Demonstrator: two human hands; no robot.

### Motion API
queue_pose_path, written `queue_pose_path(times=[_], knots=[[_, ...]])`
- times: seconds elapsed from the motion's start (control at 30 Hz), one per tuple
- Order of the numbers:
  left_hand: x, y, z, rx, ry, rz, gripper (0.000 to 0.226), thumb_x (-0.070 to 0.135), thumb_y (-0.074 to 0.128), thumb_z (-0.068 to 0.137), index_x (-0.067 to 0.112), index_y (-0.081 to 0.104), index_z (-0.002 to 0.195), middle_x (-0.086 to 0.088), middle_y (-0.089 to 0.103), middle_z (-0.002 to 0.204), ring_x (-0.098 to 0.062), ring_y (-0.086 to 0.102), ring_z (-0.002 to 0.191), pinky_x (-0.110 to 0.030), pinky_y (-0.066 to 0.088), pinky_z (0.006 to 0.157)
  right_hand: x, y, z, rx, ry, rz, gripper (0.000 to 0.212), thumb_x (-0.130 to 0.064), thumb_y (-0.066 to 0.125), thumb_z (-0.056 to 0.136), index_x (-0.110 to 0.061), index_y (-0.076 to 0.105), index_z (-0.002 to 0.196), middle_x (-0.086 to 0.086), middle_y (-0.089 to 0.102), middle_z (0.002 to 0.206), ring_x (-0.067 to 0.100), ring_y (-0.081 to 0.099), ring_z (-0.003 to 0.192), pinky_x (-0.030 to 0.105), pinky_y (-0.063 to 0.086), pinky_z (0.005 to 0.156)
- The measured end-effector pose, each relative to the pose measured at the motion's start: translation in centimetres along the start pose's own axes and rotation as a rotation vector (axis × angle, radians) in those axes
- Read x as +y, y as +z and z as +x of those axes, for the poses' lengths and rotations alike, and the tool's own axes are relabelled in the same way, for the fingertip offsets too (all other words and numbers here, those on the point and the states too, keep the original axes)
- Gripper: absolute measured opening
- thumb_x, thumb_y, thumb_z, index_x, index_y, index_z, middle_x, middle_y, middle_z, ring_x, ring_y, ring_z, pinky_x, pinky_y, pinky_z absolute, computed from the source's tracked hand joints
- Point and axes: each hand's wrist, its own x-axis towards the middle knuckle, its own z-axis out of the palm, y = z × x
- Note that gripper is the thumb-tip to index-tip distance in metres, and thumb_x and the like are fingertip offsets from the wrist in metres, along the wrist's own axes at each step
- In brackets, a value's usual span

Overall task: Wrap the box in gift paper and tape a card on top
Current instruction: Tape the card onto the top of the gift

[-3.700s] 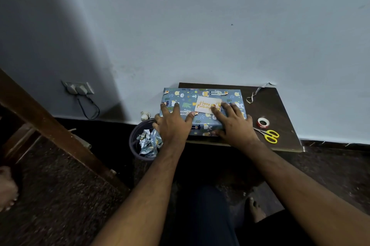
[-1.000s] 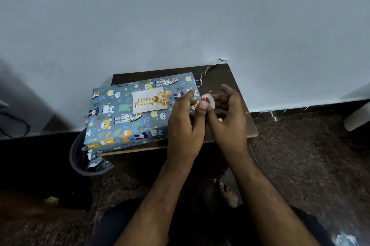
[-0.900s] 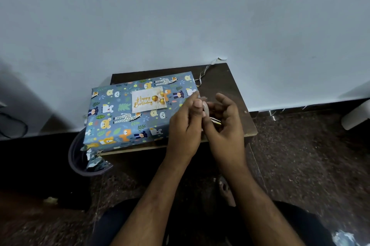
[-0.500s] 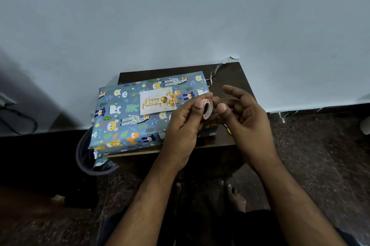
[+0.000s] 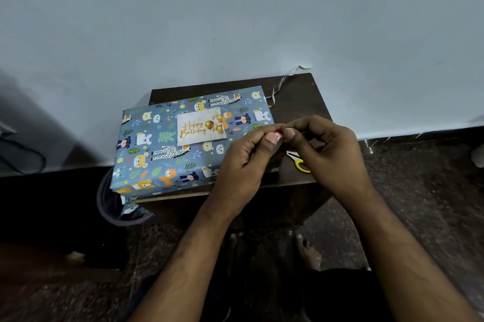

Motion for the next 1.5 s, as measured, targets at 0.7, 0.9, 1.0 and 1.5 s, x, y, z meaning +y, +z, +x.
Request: queue_pose_path(times=[0.7,0.9,1.0,1.5], knots=[[-1.3,4.3,0.0,0.048,0.149,-0.069,0.03,0.0,0.051,0.103,0.019,0.058,0.126,-0.011,0.066,0.108,-0.043,0.058,0.077,-0.049,0.055,0.068,-0.7,-1.4,0.9,0.058,0.669,0.646,0.012,-0.017,0.062,0.09,-0.017,0.069,0.081,0.0,0.061,0.071,0.013,0.06,0.065,0.037,0.041,0.068],[-1.8,4.2,0.1,0.022,0.118,-0.03,0.024,-0.002,0.053,0.102,0.002,0.066,0.122,-0.014,0.07,0.113,-0.043,0.065,0.091,-0.043,0.057,0.073,-0.5,-1.7,1.1,0.021,0.698,0.814,0.035,-0.046,0.049,0.101,-0.018,0.069,0.093,-0.003,0.063,0.082,0.011,0.06,0.066,0.027,0.046,0.058],[-1.7,4.1,0.0,0.024,0.114,-0.053,0.025,-0.001,0.053,0.102,0.002,0.065,0.123,-0.01,0.071,0.119,-0.033,0.069,0.104,-0.039,0.058,0.085,0.1,-1.7,1.5,0.118,0.611,0.624,0.037,-0.044,0.051,0.103,-0.013,0.07,0.103,-0.002,0.067,0.087,0.013,0.066,0.071,0.03,0.054,0.061],[-1.4,3.6,-0.2,0.037,0.086,-0.164,0.03,-0.012,0.055,0.097,-0.006,0.059,0.126,-0.01,0.069,0.126,-0.029,0.07,0.114,-0.029,0.055,0.083,3.4,-0.7,0.4,-0.263,0.264,-0.985,0.033,-0.031,0.069,0.093,-0.023,0.051,0.12,0.001,0.061,0.112,0.028,0.064,0.103,0.036,0.045,0.067]])
